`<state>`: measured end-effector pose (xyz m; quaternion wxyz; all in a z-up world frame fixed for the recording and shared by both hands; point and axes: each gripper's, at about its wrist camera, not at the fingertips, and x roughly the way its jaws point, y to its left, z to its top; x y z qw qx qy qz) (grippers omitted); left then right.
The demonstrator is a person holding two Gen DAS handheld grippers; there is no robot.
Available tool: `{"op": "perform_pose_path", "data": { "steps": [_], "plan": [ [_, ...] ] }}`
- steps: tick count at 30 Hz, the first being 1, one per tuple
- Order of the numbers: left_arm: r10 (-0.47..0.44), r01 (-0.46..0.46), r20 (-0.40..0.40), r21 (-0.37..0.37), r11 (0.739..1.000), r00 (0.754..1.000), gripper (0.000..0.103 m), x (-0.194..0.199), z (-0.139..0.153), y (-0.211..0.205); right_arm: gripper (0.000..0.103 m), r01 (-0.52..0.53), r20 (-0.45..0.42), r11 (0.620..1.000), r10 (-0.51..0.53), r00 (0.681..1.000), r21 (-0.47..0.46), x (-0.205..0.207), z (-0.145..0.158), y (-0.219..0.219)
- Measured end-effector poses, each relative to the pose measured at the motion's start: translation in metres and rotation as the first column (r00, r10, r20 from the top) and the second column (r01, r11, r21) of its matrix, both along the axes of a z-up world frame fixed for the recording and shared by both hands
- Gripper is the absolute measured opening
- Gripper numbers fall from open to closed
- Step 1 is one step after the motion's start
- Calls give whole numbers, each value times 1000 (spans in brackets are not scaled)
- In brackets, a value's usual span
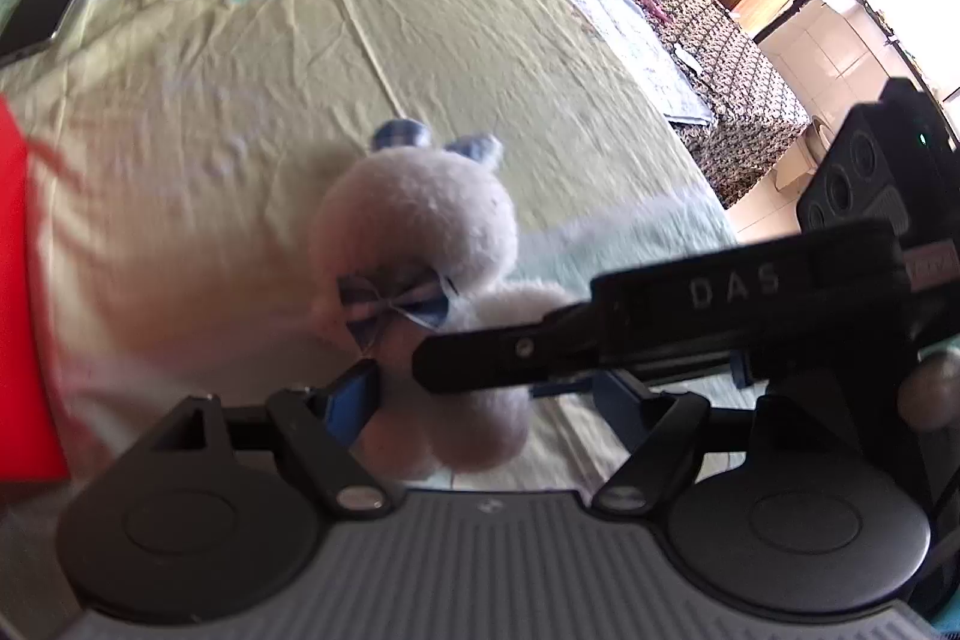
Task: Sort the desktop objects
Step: 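Lift the second bunny with both tools and carry it over the box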
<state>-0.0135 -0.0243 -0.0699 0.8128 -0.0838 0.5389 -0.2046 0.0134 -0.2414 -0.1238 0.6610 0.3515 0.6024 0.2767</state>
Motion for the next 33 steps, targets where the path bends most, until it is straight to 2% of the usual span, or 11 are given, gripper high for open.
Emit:
{"op": "perform_pose_path", "data": {
  "steps": [4, 8, 11, 16, 18, 21, 24, 28, 33],
  "plan": [
    [-3, 3, -7, -56, 998, 1000, 78, -15, 6, 9, 42, -13, 14, 999, 14, 1000, -35, -9, 6, 2],
    [38, -40, -28, -61, 997, 999, 79, -20, 1, 18, 52, -5, 21, 999, 6, 1000, -53, -10, 6, 4],
    [97, -97, -13, -64, 993, 995, 83, -20, 4, 30, 60, 15, 101, 994, -4, 995, -105, -10, 18, 7],
    [154, -154, -6, -80, 985, 988, 83, -9, 3, 35, 64, 52, 242, 975, 2, 970, -216, -2, 29, 13],
    [157, -157, -7, -85, 984, 988, 81, -2, -1, 31, 64, 61, 253, 969, 2, 967, -241, 2, 23, 17],
    [137, -138, -14, -71, 988, 990, 75, 3, -8, 21, 64, 52, 225, 975, -2, 974, -216, 7, 14, 18],
    [113, -113, -13, -54, 992, 994, 72, 3, -14, 12, 56, 17, 198, 978, 24, 980, -206, 11, 9, 29],
    [105, -105, 3, -53, 993, 994, 66, 0, -13, 12, 51, 2, 207, 974, 45, 977, -225, 10, 13, 31],
    [108, -105, 48, -55, 993, 993, 66, -6, -1, 13, 49, -1, 252, 979, 54, 966, -204, 3, 25, 27]
  ]
}}
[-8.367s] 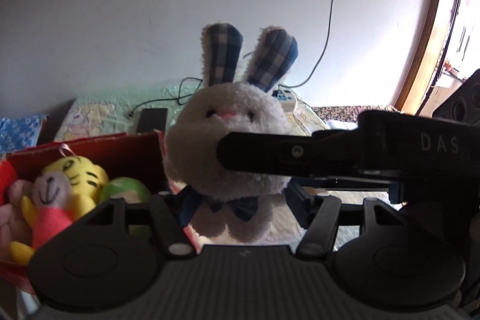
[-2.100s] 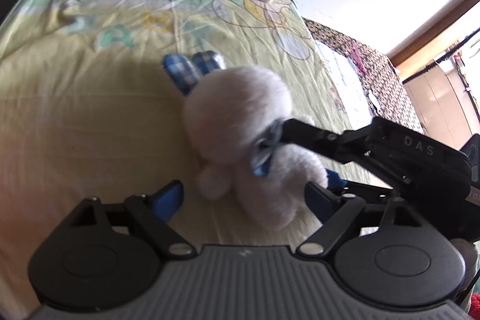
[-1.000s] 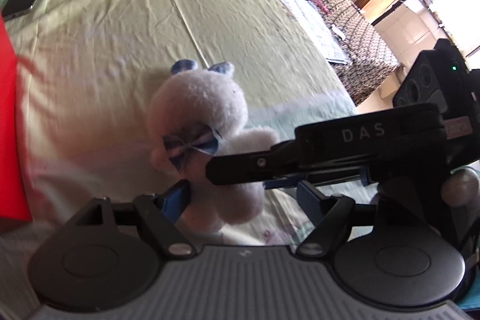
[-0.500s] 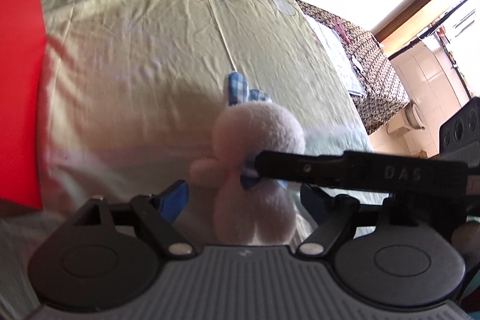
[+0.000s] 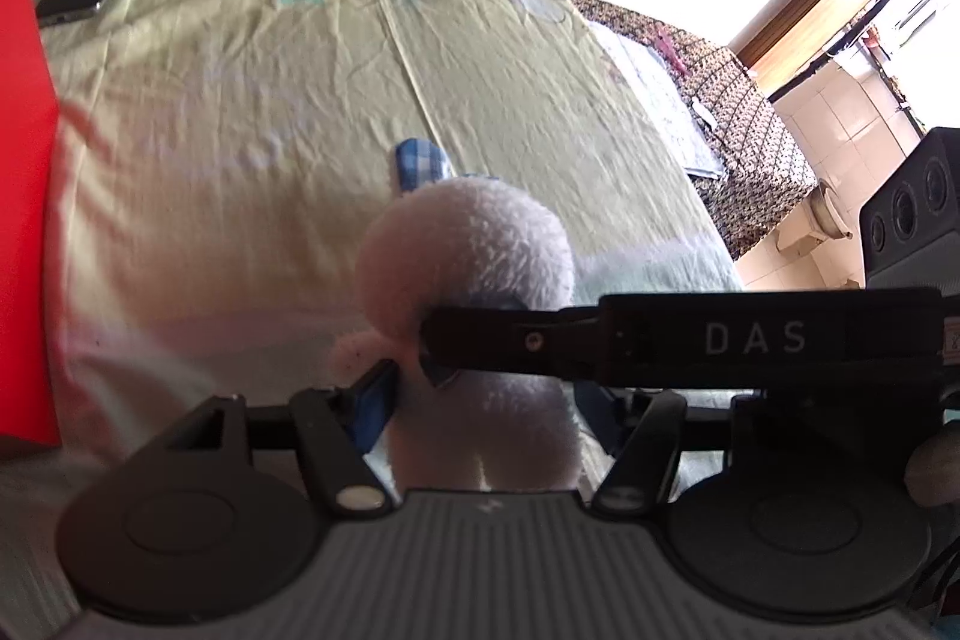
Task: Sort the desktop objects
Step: 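Lift the second bunny with both tools and carry it over the box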
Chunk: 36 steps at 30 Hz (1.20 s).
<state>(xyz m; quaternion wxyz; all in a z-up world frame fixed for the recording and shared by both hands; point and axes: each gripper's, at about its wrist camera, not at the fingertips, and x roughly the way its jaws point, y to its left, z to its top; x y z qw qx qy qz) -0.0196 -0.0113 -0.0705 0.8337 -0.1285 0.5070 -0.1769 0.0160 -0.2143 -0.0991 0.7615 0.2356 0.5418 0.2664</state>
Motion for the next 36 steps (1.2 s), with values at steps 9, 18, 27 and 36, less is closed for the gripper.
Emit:
{"op": "perform_pose_path", "data": {
  "steps": [9, 18, 27, 36],
  "plan": [
    [-39, 27, 141, 86, 996, 989, 63, -20, 33, -5, 49, -22, 135, 1000, 19, 991, 16, -16, 28, 4],
    [-12, -24, 292, 120, 992, 956, 63, -41, 87, 44, 49, -46, 298, 990, 4, 955, 134, -27, 73, 43],
    [46, -109, 393, 140, 984, 918, 63, -63, 120, 110, 49, -108, 365, 970, 21, 931, 219, -25, 97, 103],
    [96, -170, 412, 147, 974, 906, 63, -71, 125, 173, 49, -158, 384, 962, 63, 921, 221, -22, 98, 165]
  ]
}}
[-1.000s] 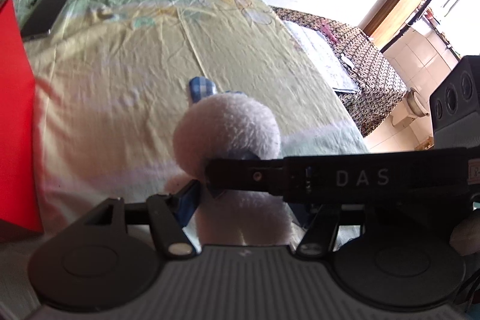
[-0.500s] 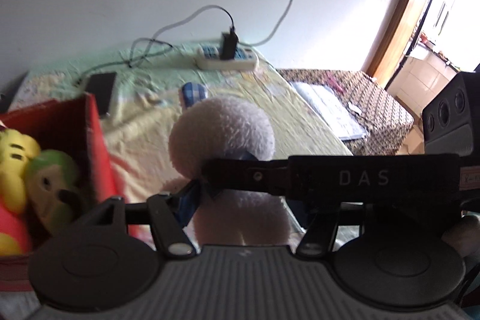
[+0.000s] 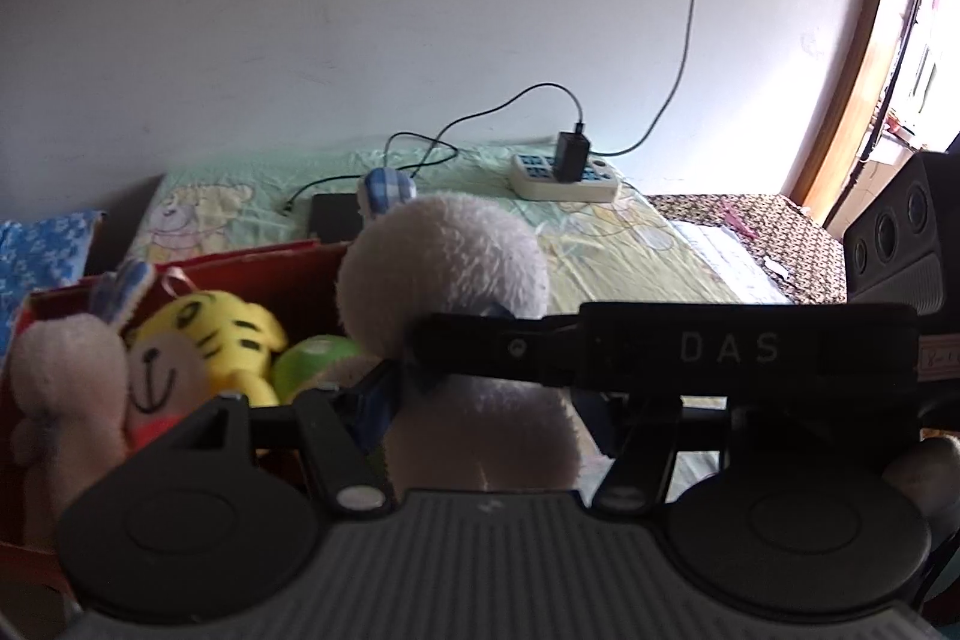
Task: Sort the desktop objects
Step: 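Lift the second bunny with both tools and carry it over the box, then lower the second bunny with both tools into the box beside the tiger toy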
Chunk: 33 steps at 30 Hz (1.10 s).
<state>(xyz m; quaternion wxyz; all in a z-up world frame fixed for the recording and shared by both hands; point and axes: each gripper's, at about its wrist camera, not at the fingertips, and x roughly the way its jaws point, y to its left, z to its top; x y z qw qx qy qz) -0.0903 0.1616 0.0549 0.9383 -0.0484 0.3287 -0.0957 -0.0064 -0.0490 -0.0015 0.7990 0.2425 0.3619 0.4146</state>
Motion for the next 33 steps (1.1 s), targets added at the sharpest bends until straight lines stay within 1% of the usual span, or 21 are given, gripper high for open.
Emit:
{"op": "perform_pose_path", "data": {
  "steps": [7, 9, 10, 12, 15, 19, 20, 21, 23, 25, 27, 28, 30, 31, 33],
  "plan": [
    [17, -17, -57, -6, 1000, 998, 63, 5, -20, 41, 49, -2, -7, 999, 2, 1000, -50, -4, -15, 43],
    [9, -10, -73, -15, 1000, 997, 66, 5, -24, 49, 49, -6, -2, 998, 5, 1000, -70, -5, -17, 53],
    [2, -4, -79, -22, 1000, 997, 69, 5, -26, 53, 48, -14, 1, 997, 14, 1000, -75, -6, -17, 57],
    [3, -5, -81, -20, 1000, 997, 69, 5, -29, 57, 48, -22, 30, 995, 25, 999, -98, -8, -15, 67],
    [-2, -2, -98, -43, 999, 995, 69, 8, -33, 69, 48, -42, 50, 989, 50, 998, -144, -6, -16, 80],
    [-15, 8, -116, -59, 998, 993, 69, 14, -40, 79, 48, -66, 34, 982, 73, 997, -176, 0, -22, 91],
    [-20, 12, -129, -62, 998, 992, 69, 16, -44, 81, 48, -74, 14, 979, 78, 997, -189, 2, -26, 94],
    [-28, 17, -146, -80, 997, 989, 69, 19, -49, 84, 48, -79, -3, 978, 80, 997, -191, 4, -30, 95],
    [-45, 23, -169, -129, 991, 985, 71, 22, -56, 91, 47, -79, 9, 976, 83, 997, -205, 1, -29, 96],
    [-55, 34, -166, -128, 991, 985, 71, 23, -56, 90, 48, -77, 26, 973, 84, 996, -215, -1, -28, 97],
    [-63, 42, -161, -130, 991, 985, 72, 24, -55, 90, 48, -71, 23, 977, 77, 997, -202, -1, -28, 94],
    [-69, 47, -158, -136, 990, 985, 73, 24, -55, 91, 50, -66, 21, 978, 71, 997, -196, -2, -27, 93],
    [-84, 60, -157, -155, 986, 984, 76, 25, -55, 94, 58, -61, 38, 978, 70, 997, -199, -5, -24, 94],
    [-92, 64, -159, -168, 984, 983, 78, 25, -54, 94, 64, -62, 53, 977, 75, 996, -202, -7, -21, 95],
    [-97, 66, -163, -185, 981, 982, 78, 23, -55, 98, 69, -61, 79, 976, 79, 994, -209, -9, -16, 95]
  ]
}}
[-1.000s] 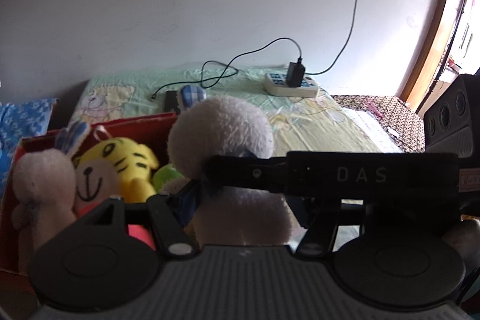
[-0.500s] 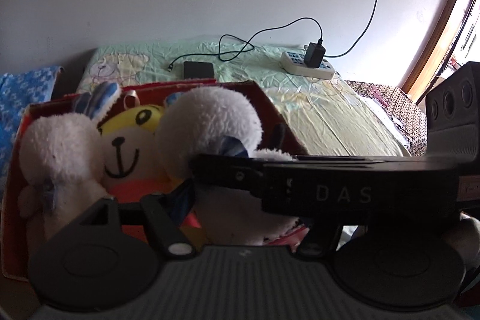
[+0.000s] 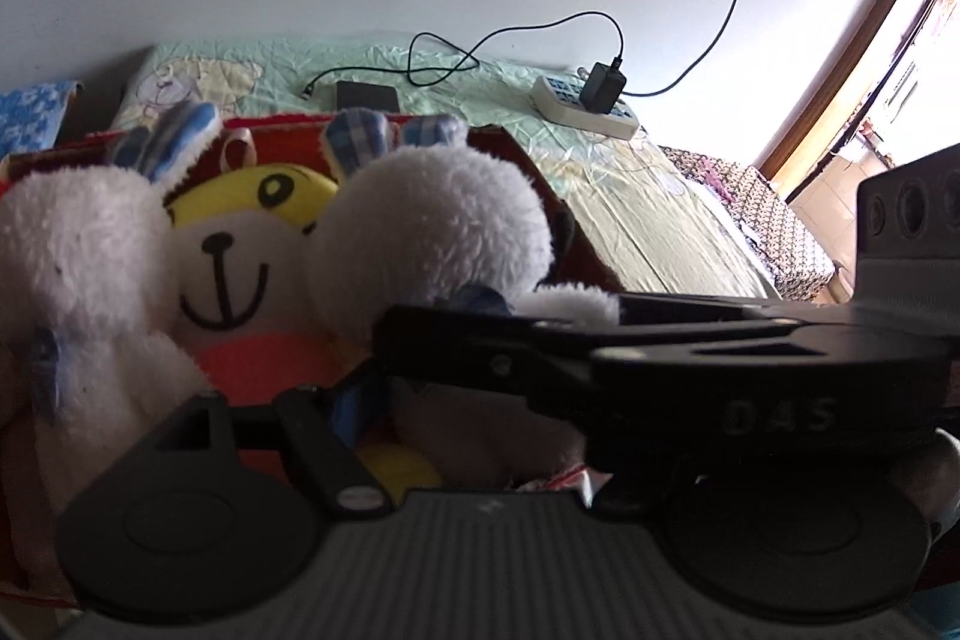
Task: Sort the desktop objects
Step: 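Lower the second bunny with both tools into the box beside the tiger toy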
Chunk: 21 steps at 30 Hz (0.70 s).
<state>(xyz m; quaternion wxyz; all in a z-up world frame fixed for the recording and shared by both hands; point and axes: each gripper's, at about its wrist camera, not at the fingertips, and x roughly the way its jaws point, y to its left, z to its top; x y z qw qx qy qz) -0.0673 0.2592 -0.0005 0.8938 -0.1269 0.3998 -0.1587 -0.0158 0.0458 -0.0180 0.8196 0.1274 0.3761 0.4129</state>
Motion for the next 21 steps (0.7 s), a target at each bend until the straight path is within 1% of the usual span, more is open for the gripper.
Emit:
{"op": "perform_pose_path", "data": {
  "steps": [1, 3, 6, 7, 9, 10, 12, 14, 16, 19, 21],
  "plan": [
    [0, 0, -2, -7, 1000, 1000, 78, 0, 0, 1, 72, 4, 14, 1000, -4, 1000, -2, -1, 2, 0],
    [3, -3, -2, -22, 1000, 1000, 78, -2, 0, 5, 72, 23, 33, 1000, -23, 999, 9, -1, 5, -4],
    [13, -13, -1, -46, 999, 1000, 77, -5, 3, 9, 72, 63, 24, 995, -65, 998, 72, 1, 9, -16],
    [19, -18, 2, -59, 998, 1000, 77, -7, 4, 12, 70, 76, 13, 993, -77, 997, 95, 2, 9, -20],
    [32, -31, 13, -83, 996, 999, 77, -12, 8, 17, 59, 98, -22, 988, -96, 995, 116, 4, 9, -27],
    [40, -38, 20, -87, 995, 999, 77, -14, 10, 19, 50, 113, -40, 986, -109, 993, 120, 6, 7, -30],
    [58, -56, 30, -84, 995, 998, 77, -18, 13, 21, 47, 138, -94, 978, -124, 988, 159, 7, 4, -37],
    [67, -64, 28, -85, 994, 997, 77, -19, 14, 21, 41, 157, -136, 969, -132, 982, 189, 8, 1, -42],
    [68, -66, 21, -74, 995, 997, 76, -20, 14, 17, 39, 161, -160, 968, -131, 978, 192, 8, -2, -41],
    [76, -76, 20, -8, 997, 997, 75, -21, 13, 8, 38, 147, -194, 970, -109, 975, 196, 8, -7, -36],
    [84, -84, 10, 15, 996, 996, 75, -20, 12, 5, 38, 141, -191, 973, -105, 976, 182, 8, -10, -32]
  ]
}}
